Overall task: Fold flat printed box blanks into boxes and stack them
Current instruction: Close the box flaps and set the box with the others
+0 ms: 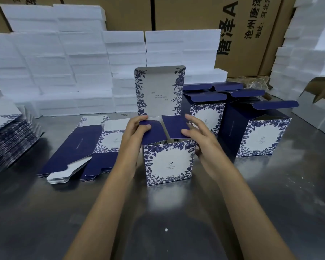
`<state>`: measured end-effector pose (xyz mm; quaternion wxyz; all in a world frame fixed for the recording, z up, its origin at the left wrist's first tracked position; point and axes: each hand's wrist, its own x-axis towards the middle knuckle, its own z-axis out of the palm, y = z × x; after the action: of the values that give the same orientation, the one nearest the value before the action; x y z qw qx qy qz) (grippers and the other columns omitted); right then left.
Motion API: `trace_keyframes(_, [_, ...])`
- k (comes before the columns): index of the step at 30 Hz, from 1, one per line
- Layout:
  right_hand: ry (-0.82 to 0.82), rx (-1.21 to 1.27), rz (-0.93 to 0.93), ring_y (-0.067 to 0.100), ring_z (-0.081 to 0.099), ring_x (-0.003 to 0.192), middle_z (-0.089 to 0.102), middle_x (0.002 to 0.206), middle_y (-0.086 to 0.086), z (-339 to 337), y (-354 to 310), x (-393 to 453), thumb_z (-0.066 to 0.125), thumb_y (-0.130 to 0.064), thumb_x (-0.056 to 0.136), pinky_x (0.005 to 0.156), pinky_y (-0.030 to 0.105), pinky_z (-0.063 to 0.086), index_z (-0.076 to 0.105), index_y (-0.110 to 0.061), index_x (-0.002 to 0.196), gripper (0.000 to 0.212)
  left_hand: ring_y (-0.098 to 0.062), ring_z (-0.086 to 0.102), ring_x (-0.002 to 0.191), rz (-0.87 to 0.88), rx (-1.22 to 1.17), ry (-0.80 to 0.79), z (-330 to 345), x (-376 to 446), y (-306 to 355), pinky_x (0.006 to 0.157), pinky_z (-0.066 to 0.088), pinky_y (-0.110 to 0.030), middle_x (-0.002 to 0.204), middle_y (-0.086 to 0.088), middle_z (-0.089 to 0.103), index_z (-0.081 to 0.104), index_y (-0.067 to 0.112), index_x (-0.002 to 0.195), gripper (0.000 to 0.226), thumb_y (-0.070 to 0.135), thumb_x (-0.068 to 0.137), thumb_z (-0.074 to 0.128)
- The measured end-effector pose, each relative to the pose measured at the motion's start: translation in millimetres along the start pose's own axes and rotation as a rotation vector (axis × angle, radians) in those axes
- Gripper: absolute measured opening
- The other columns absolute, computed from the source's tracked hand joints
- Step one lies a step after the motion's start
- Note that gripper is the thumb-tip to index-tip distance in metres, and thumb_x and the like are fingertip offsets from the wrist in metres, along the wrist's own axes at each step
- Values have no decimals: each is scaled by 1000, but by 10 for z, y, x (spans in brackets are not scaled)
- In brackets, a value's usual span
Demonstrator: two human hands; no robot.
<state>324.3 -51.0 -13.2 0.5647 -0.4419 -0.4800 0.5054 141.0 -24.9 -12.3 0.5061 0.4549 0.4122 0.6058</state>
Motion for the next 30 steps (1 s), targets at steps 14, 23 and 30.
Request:
trace_keyframes(14, [-221, -686, 129, 13, 27, 42, 26, 47, -9, -145, -472, -107, 55, -25, 104, 43, 21, 29, 29, -23, 60, 51, -22, 66, 106, 21, 1, -12, -95, -50, 22, 87, 53, -34, 115, -3, 69, 71, 25, 108, 21, 14, 91, 64])
trace_keyframes(23, [-186, -719, 93, 13, 25, 46, 28, 54, -3, -87, -468, -20, 47, -28, 108, 43, 22, 26, 31, -20, 68, 43, -15, 65, 88, 33, 23, -80, -163, -12, 4, 72, 51, -29, 96, 6, 70, 70, 29, 93, 17, 13, 88, 65])
trace_keyframes(30, [-245, -750, 137, 11, 25, 43, 30, 49, -8, -62, -569, 118, 48, -39, 107, 43, 20, 25, 30, -22, 63, 50, -8, 66, 87, 71, 44, -120, -241, 33, -27, 72, 52, -24, 97, 18, 71, 69, 26, 88, 15, 12, 85, 66])
